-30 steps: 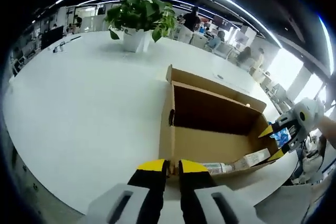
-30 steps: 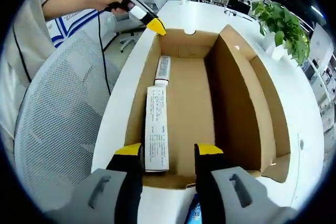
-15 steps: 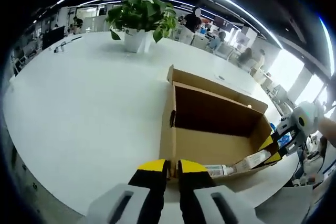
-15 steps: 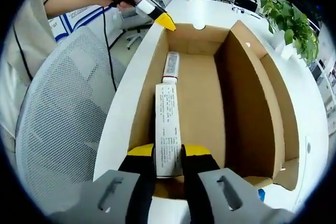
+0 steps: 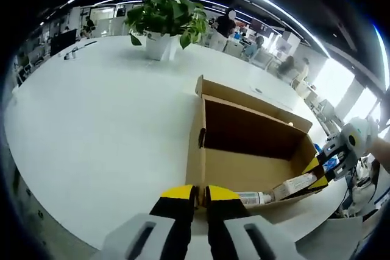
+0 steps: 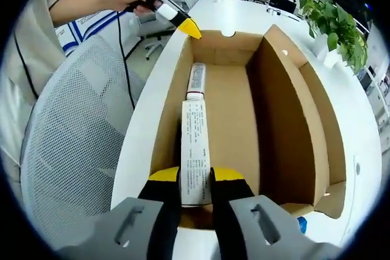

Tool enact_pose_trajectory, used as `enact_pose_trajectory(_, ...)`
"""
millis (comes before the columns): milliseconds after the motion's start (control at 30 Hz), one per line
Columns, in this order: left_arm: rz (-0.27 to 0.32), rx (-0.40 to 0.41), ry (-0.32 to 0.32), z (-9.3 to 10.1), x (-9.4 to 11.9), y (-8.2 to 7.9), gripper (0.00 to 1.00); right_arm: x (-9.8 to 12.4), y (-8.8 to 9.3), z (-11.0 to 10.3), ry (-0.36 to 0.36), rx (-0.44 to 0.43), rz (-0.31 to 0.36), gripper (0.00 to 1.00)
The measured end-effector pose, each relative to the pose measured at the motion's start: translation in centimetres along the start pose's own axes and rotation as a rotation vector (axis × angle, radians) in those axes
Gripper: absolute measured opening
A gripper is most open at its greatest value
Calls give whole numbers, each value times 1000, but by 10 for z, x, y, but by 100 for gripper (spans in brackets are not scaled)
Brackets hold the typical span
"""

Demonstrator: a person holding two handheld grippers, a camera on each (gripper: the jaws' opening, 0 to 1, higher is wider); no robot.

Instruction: Operate the shoe box by opening the lid, removing the specified soft item, and placing it in the target area until the item is outside and the box remains undamaged.

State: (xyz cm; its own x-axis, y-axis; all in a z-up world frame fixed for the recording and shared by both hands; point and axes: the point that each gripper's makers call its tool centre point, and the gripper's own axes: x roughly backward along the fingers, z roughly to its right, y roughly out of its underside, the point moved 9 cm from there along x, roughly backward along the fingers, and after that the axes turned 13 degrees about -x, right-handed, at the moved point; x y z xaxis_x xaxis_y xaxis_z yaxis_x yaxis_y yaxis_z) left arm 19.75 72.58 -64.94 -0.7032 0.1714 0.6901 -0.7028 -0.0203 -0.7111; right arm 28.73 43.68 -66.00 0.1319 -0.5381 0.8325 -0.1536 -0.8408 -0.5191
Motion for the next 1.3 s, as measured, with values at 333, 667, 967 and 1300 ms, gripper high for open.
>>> enact_pose_trajectory(333, -6, -5, -3, 1, 0, -1, 6, 14, -5, -1, 13, -41, 38, 15)
enact_pose_trajectory(667, -12, -3, -4, 2, 0, -1, 6, 32, -15, -1, 62, -71, 105, 15)
enact_pose_trajectory(967, -24, -9, -7, 0, -1, -2, 5, 62, -27, -4, 103, -74, 172, 15)
enact_pose_trajectory(1300, -42, -10, -8, 0, -1, -2, 5, 94, -35, -12, 125, -25, 199, 15)
